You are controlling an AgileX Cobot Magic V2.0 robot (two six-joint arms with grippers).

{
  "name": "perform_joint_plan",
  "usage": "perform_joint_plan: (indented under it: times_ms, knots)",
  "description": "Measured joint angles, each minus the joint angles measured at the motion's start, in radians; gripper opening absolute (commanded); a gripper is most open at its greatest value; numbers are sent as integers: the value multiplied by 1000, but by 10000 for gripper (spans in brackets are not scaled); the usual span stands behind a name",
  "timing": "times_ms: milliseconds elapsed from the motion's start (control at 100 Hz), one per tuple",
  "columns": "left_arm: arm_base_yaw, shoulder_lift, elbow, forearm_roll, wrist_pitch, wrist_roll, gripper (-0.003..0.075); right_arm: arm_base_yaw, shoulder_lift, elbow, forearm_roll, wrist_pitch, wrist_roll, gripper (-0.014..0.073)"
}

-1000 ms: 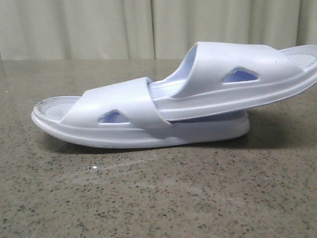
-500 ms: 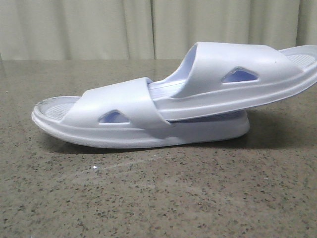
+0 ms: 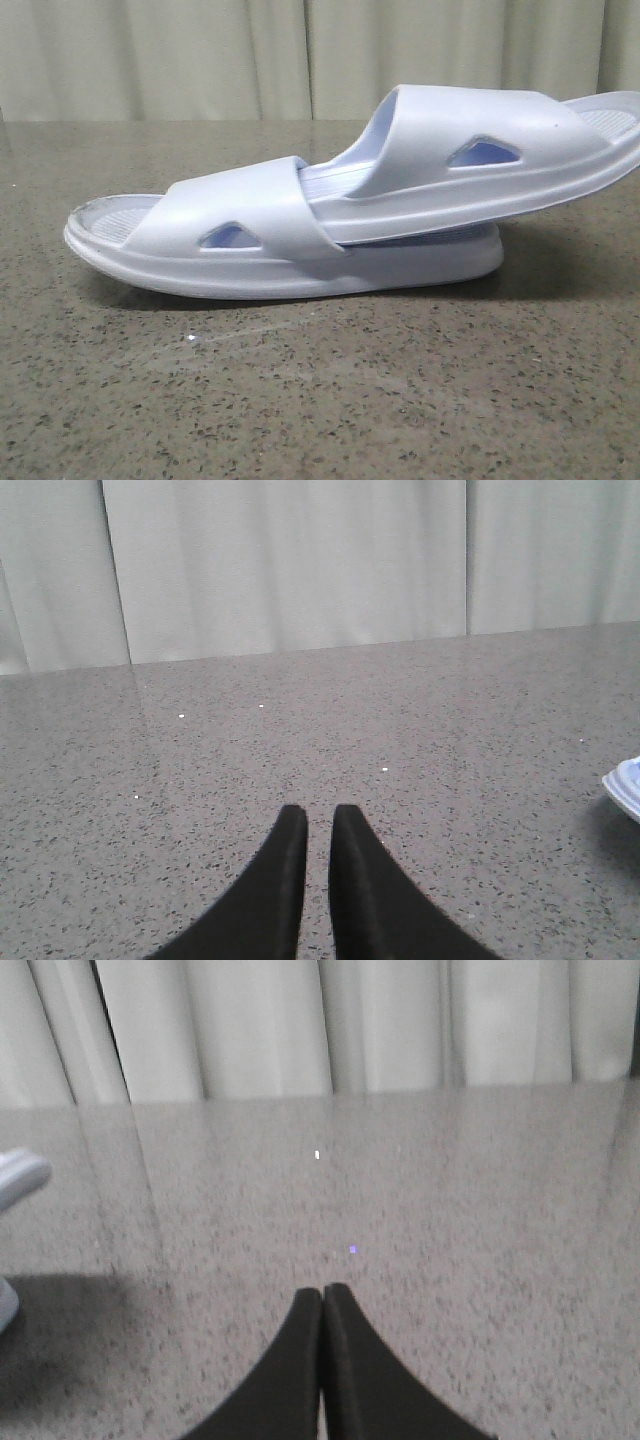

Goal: Insert blue slippers together front up

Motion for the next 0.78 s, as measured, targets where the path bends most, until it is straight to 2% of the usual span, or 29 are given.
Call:
perform_joint_plan:
  times_ms: [780]
  knots:
    - [0, 0, 0, 0, 0, -2, 16, 0, 0, 0, -1, -26, 2, -107]
